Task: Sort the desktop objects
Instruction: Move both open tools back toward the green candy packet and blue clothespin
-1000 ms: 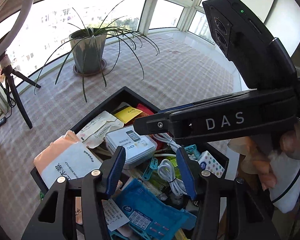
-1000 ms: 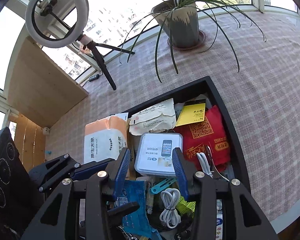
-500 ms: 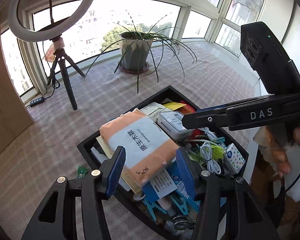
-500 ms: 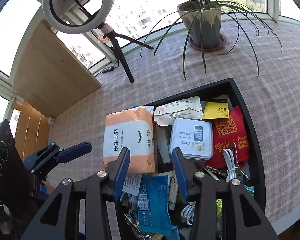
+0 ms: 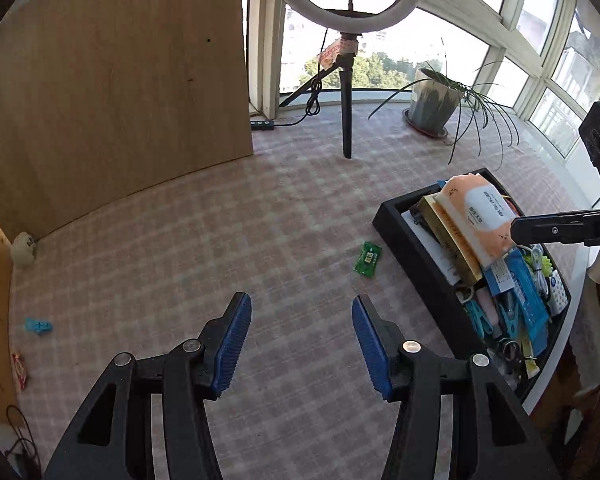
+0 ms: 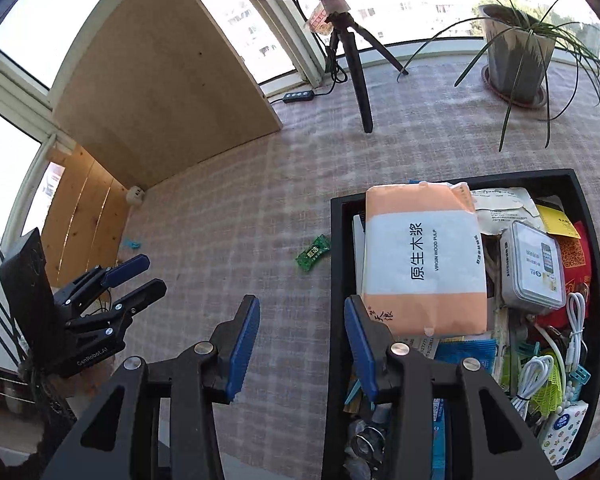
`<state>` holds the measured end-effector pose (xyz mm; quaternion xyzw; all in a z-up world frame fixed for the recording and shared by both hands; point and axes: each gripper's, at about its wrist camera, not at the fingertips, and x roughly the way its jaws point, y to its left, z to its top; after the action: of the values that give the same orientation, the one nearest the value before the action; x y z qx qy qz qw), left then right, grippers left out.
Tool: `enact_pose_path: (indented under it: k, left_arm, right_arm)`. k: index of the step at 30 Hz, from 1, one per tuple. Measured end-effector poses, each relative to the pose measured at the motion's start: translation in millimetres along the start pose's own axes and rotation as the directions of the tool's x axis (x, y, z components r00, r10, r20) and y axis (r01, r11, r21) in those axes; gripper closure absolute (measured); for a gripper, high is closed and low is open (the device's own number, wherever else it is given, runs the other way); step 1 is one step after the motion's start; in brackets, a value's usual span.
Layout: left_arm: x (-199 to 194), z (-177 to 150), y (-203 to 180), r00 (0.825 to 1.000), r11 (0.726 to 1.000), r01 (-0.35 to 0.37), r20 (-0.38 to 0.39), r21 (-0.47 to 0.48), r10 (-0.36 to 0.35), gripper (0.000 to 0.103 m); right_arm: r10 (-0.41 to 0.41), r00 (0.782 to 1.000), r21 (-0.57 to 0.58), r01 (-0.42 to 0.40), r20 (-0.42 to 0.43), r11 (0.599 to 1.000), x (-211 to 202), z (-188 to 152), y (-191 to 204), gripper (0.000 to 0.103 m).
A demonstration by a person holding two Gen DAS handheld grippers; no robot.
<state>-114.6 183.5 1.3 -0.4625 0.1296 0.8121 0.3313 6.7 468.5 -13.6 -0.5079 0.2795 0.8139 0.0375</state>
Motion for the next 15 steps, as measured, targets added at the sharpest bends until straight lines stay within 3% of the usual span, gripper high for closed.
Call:
enact_pose_path:
  k: [7,15]
  left_arm:
    - [-12.1,-40.7,116.8,0.995,0.99,-0.093,-0.032,-0.11,0.09,0.038]
    - [-12.0,-72.3,226.9,0.987,0.955,-0.154,-0.087,-0.254,0.136,0.038]
  right_arm:
    - [-0.038,0.999,0.025,0.038,-0.002,0.999,30.2,-6.9,49.4,0.048]
    - [-0.087,0.995,0.131,0.094,-0.054,0.987,96.0,-5.7,65.7,0.047]
